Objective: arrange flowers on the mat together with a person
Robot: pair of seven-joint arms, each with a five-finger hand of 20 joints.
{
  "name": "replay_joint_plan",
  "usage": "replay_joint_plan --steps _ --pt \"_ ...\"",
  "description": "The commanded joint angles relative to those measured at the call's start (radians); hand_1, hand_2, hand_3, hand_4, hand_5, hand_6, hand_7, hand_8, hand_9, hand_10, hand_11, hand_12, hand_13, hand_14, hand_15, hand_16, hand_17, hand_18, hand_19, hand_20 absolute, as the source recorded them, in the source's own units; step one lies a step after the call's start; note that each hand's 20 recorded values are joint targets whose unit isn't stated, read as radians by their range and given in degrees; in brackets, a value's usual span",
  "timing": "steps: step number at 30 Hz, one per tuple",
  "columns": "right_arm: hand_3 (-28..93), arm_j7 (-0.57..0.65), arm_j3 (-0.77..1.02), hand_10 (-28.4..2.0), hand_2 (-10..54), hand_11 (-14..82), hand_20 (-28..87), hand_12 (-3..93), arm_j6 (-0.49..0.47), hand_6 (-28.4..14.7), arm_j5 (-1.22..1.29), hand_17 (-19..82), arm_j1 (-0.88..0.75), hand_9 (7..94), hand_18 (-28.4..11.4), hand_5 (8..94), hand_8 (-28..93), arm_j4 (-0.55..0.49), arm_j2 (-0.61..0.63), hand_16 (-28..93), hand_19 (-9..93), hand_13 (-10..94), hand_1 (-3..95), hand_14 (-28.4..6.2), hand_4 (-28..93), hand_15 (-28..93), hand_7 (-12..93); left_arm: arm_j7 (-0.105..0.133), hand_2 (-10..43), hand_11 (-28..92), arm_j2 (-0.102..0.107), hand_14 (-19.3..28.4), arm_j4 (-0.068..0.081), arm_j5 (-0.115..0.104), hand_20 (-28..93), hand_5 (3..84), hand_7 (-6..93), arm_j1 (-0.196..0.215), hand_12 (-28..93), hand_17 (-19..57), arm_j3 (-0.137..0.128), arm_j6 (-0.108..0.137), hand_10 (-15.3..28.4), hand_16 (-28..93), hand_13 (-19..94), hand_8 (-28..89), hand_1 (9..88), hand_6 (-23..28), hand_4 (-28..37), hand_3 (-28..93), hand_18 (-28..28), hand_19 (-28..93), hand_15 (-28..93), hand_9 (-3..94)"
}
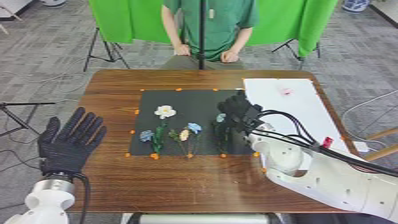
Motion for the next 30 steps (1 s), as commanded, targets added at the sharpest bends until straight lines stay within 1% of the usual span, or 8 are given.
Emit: replay_joint_plan --steps 1,6,9,15,20,22,26,30 --pt "73 -0.013 0.038 -10.3 -8.5 20.6 20 25.5 -0.032 1.0 0.009 24 -0.023 64.2 -17.5 56.9 -7 -0.037 0.01 25 66 53 51.5 -8.9 -28 41 36 -0.003 13.3 20 0.001 15.8 0.006 0.007 14 44.1 12.3 0.009 10 -6.8 -0.002 0.0 15.6 -7 28 -9 24.6 8.9 -28.3 75 15.3 38 35 38.5" --pt "77 -0.021 0.065 -10.9 -9.5 23.8 19 20.6 -0.06 1.1 0.02 23 -0.046 61.8 -17.6 57.0 -8 -0.067 0.027 20 66 51 48.6 -9.4 -28 42 32 0.001 11.9 20 0.0 15.7 0.006 0.002 15 43.9 13.4 0.01 10 -6.7 0.0 -0.002 15.3 -7 28 -9 27.2 8.0 -28.3 74 15.3 38 35 38.4" --pt "79 -0.017 0.099 -11.4 -9.5 22.7 19 20.1 -0.071 1.3 0.033 23 -0.07 60.6 -17.8 56.9 -13 -0.09 0.038 20 66 51 47.1 -9.7 -28 41 29 0.006 11.7 20 0.003 15.6 0.007 -0.009 15 43.8 13.6 0.008 10 -6.7 0.002 -0.002 15.3 -7 28 -9 27.3 8.1 -28.3 74 15.3 38 35 38.3" --pt "80 -0.009 0.168 -12.8 -9.5 20.9 18 19.6 -0.061 0.3 0.037 22 -0.123 58.8 -18.1 55.5 -16 -0.144 0.072 20 66 49 44.9 -10.5 -28 41 28 0.004 11.6 20 -0.006 15.6 0.007 -0.009 15 43.9 13.4 0.009 10 -6.7 0.002 -0.004 15.3 -7 29 -9 27.2 8.2 -28.3 74 15.3 38 35 38.3" --pt "80 -0.004 0.35 -13.6 -9.5 19.0 18 18.9 -0.035 -0.3 0.078 21 -0.269 57.0 -18.4 54.0 -16 -0.199 0.089 19 66 48 43.4 -11.1 -28 40 26 0.009 11.9 20 -0.004 15.6 0.006 -0.002 14 43.9 13.1 0.01 10 -6.7 0.003 -0.011 15.3 -7 28 -9 26.8 8.4 -28.3 74 15.3 38 35 38.3" --pt "80 -0.015 0.464 -14.2 -9.5 17.5 16 18.4 -0.026 -1.0 0.178 21 -0.355 55.1 -18.4 52.7 -16 -0.231 0.094 18 64 47 40.5 -11.7 -28 38 25 0.008 12.4 20 -0.006 15.6 0.007 0.015 14 43.9 13.0 0.004 10 -6.7 0.005 -0.015 15.4 -7 29 -9 26.3 8.4 -28.3 74 15.3 38 35 38.3" --pt "80 -0.066 0.72 -15.8 -9.5 13.0 11 17.3 -0.046 -2.6 0.358 19 -0.539 48.5 -18.0 48.6 -14 -0.306 0.096 16 57 40 36.4 -13.7 -27 30 22 -0.006 13.9 19 -0.005 14.8 0.003 0.091 14 44.2 12.1 0.011 9 -6.5 -0.009 -0.02 15.1 -8 29 -9 24.7 8.2 -28.3 74 15.3 37 32 39.1" --pt "78 -0.158 1.024 -16.4 -9.5 8.8 9 17.0 -0.113 -3.7 0.614 16 -0.751 43.2 -18.3 43.9 -12 -0.388 0.059 16 53 35 33.8 -14.8 -26 24 17 -0.001 14.5 18 0.003 14.5 0.002 0.121 14 44.5 11.6 0.007 9 -6.4 -0.029 -0.018 14.8 -8 29 -9 23.8 8.1 -28.3 74 15.3 37 31 39.3"
